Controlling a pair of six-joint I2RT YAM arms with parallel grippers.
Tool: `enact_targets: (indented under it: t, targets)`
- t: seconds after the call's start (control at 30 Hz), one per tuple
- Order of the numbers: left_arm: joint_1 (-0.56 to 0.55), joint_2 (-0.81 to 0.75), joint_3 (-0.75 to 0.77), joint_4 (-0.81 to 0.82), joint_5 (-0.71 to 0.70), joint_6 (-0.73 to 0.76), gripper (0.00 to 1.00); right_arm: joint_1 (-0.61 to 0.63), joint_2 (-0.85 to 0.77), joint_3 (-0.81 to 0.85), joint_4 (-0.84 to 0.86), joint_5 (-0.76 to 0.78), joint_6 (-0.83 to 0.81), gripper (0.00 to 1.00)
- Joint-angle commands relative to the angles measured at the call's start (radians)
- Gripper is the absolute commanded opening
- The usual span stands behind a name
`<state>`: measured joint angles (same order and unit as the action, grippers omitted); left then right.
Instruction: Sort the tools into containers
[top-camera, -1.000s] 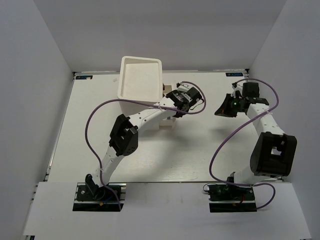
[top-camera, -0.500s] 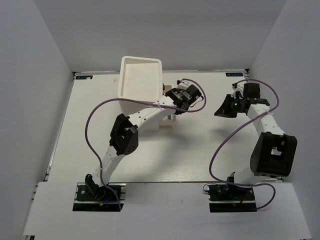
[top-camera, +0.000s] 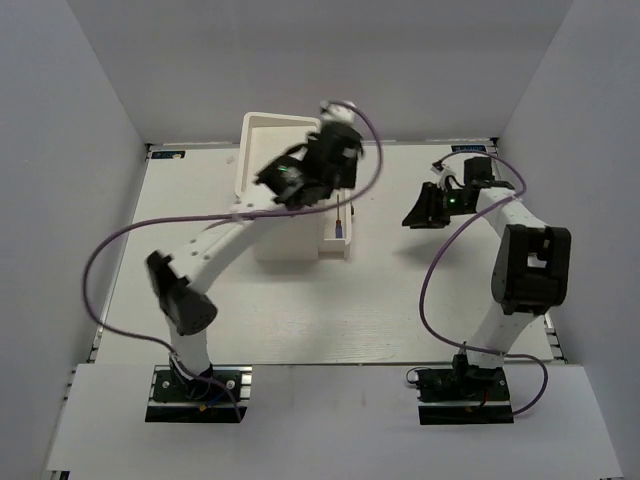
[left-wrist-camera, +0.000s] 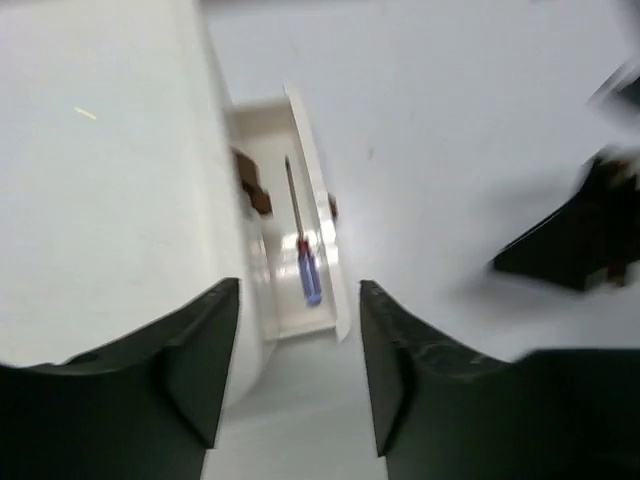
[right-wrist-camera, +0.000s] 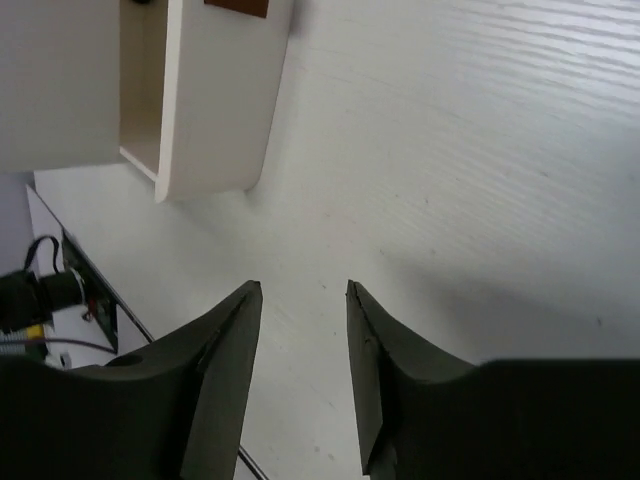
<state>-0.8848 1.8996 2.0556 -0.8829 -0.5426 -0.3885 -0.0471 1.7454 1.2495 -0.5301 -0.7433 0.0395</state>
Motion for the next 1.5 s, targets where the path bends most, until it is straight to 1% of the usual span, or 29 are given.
enact_targets:
  t: [0.0, 0.03, 0.07, 0.1, 0.13, 0.17, 0.2, 0.23, 0.27, 0.33, 0.37, 0.4, 0.43, 0.5, 0.53, 0.6, 0.63, 0.7, 0.73, 0.8, 0.9, 0.97, 1.0, 1.03, 1.13, 1.27, 1.37, 1.4, 1.47]
  targets:
    - [0.095, -0.201, 0.092, 0.082, -0.046, 0.039, 0.64, 0.090, 0.054, 0.099, -0.008, -0.077, -0.113, 0.47]
    - [0.115, -0.247, 0.092, 0.091, -0.046, 0.039, 0.67, 0.114, 0.080, 0.125, -0.002, -0.049, -0.115, 0.47]
    - [0.131, -0.272, 0.080, 0.101, -0.056, 0.039, 0.69, 0.125, 0.086, 0.136, 0.002, -0.013, -0.106, 0.42]
    - [0.170, -0.295, 0.066, 0.110, -0.074, 0.039, 0.69, 0.144, 0.091, 0.154, 0.039, 0.004, -0.084, 0.31]
    - [0.190, -0.319, 0.049, 0.110, -0.092, 0.028, 0.66, 0.165, 0.100, 0.159, 0.056, 0.087, -0.060, 0.15]
    - [0.208, -0.367, -0.001, 0.110, -0.155, 0.028, 0.33, 0.174, 0.114, 0.181, 0.068, 0.113, -0.053, 0.00]
    - [0.248, -0.385, -0.021, 0.052, -0.193, -0.051, 0.13, 0.185, 0.121, 0.194, 0.093, 0.133, -0.050, 0.00]
    - [0.277, -0.405, -0.047, 0.018, -0.223, -0.088, 0.00, 0.213, 0.144, 0.206, 0.093, 0.174, -0.046, 0.00]
    - [0.309, -0.427, -0.128, 0.018, -0.246, -0.098, 0.00, 0.223, 0.167, 0.252, 0.097, 0.182, -0.047, 0.00]
    - [0.412, -0.491, -0.216, -0.001, -0.237, -0.148, 0.00, 0.266, 0.204, 0.280, 0.111, 0.200, -0.011, 0.00]
    - [0.449, -0.508, -0.304, -0.001, -0.196, -0.148, 0.16, 0.277, 0.241, 0.319, 0.119, 0.208, -0.003, 0.00]
    - [0.522, -0.517, -0.342, -0.001, -0.169, -0.180, 0.25, 0.294, 0.258, 0.335, 0.122, 0.219, 0.002, 0.00]
    - [0.561, -0.517, -0.376, -0.001, -0.130, -0.181, 0.25, 0.314, 0.269, 0.362, 0.117, 0.222, 0.002, 0.00]
    - [0.622, -0.504, -0.471, 0.012, -0.012, -0.191, 0.33, 0.337, 0.317, 0.399, 0.114, 0.228, -0.007, 0.00]
    - [0.676, -0.490, -0.542, 0.063, 0.097, -0.191, 0.35, 0.358, 0.327, 0.416, 0.110, 0.228, -0.019, 0.00]
    - [0.707, -0.470, -0.590, 0.104, 0.168, -0.191, 0.38, 0.368, 0.354, 0.442, 0.107, 0.226, -0.026, 0.00]
    - [0.728, -0.470, -0.629, 0.166, 0.253, -0.182, 0.38, 0.377, 0.367, 0.447, 0.108, 0.222, -0.027, 0.00]
    - [0.741, -0.424, -0.638, 0.189, 0.302, -0.182, 0.40, 0.383, 0.387, 0.474, 0.098, 0.197, -0.033, 0.00]
    - [0.756, -0.409, -0.638, 0.212, 0.367, -0.171, 0.40, 0.388, 0.400, 0.481, 0.096, 0.187, -0.035, 0.00]
    - [0.756, -0.386, -0.638, 0.235, 0.412, -0.145, 0.40, 0.397, 0.434, 0.516, 0.094, 0.095, -0.035, 0.00]
    - [0.767, -0.376, -0.689, 0.338, 0.568, -0.124, 0.40, 0.415, 0.468, 0.556, 0.102, -0.057, -0.007, 0.00]
    - [0.767, -0.366, -0.699, 0.355, 0.605, -0.110, 0.40, 0.424, 0.482, 0.574, 0.110, -0.096, 0.002, 0.00]
    - [0.767, -0.350, -0.700, 0.355, 0.653, -0.110, 0.40, 0.440, 0.494, 0.579, 0.117, -0.141, 0.011, 0.00]
    - [0.767, -0.350, -0.710, 0.366, 0.665, -0.110, 0.38, 0.443, 0.503, 0.593, 0.136, -0.159, 0.019, 0.00]
    - [0.767, -0.339, -0.732, 0.381, 0.713, -0.110, 0.38, 0.464, 0.540, 0.639, 0.162, -0.212, 0.062, 0.00]
    - [0.767, -0.349, -0.755, 0.394, 0.724, -0.110, 0.38, 0.487, 0.568, 0.674, 0.176, -0.219, 0.103, 0.00]
    - [0.767, -0.349, -0.755, 0.374, 0.699, -0.110, 0.38, 0.495, 0.563, 0.666, 0.157, -0.182, 0.082, 0.00]
    - [0.767, -0.359, -0.743, 0.334, 0.652, -0.119, 0.40, 0.495, 0.551, 0.663, 0.115, -0.156, 0.070, 0.00]
    - [0.777, -0.379, -0.742, 0.296, 0.606, -0.135, 0.47, 0.487, 0.533, 0.659, 0.084, -0.005, 0.020, 0.00]
